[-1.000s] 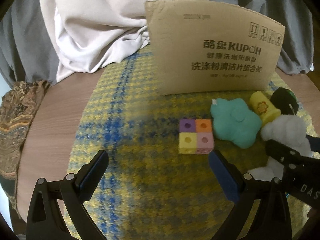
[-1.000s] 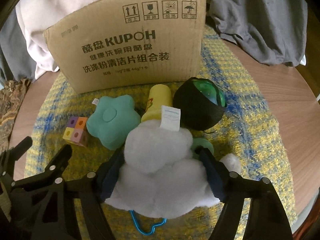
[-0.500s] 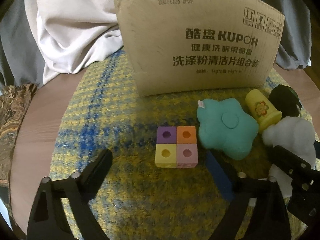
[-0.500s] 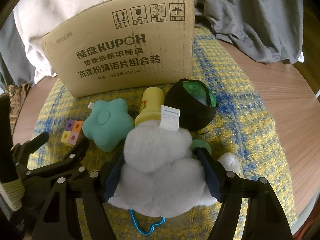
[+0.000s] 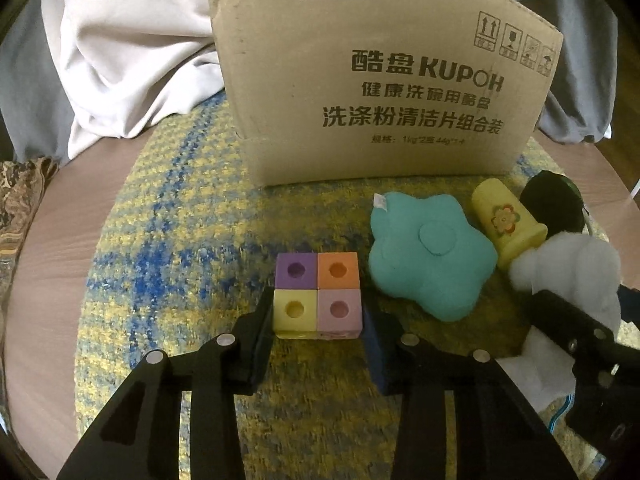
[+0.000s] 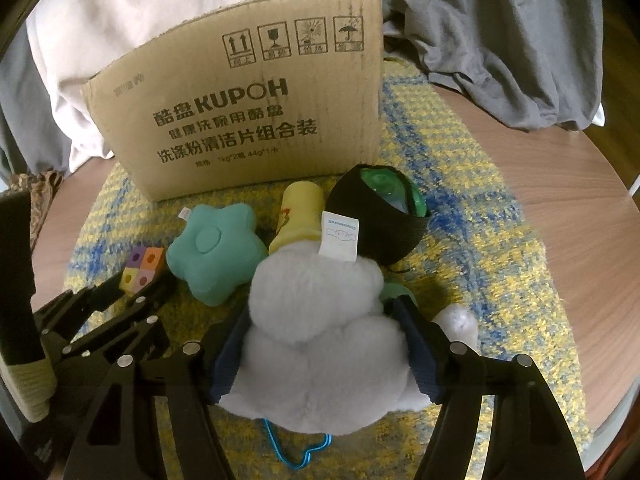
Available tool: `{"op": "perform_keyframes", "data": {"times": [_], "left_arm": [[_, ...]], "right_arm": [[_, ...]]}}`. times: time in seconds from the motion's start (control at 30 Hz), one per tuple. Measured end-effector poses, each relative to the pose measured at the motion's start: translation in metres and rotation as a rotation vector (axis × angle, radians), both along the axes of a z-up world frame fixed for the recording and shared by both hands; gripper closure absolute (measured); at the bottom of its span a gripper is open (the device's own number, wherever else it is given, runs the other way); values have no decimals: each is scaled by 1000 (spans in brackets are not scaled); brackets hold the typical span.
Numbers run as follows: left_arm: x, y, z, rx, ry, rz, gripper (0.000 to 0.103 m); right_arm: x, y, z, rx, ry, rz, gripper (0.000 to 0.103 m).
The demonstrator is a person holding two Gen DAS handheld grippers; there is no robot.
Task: Organize objects
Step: 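Close the left tool on the foam cube block while the right tool holds the bunny, then lift the cube block with the left tool while the right tool carries the bunny over the box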
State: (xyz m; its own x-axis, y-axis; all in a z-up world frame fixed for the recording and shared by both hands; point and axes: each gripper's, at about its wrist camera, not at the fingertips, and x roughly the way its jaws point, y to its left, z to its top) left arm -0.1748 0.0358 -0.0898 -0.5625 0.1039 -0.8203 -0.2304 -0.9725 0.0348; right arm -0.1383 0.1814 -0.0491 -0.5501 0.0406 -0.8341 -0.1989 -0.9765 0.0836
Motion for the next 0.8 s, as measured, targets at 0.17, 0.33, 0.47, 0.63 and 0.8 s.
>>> {"op": "perform_keyframes", "data": {"times": [0.17,0.33,0.47,0.63,0.8], "left_arm": [[8,-2,9,-1,24,1,64],[13,-4,25,1,51,-5,64],[19,-4,44,2,88,-12,64],[21,-4,65,1,126,-19,64],[22,-7,83,10,151,-19,64]], "right_arm": [[2,1,11,5,23,2,35],[7,-1,25,4,50,7,36],[12,-2,38,0,76,7,36],[16,-3,55,3,106,10,36],[22,-5,74,10,141,13,36]]}}
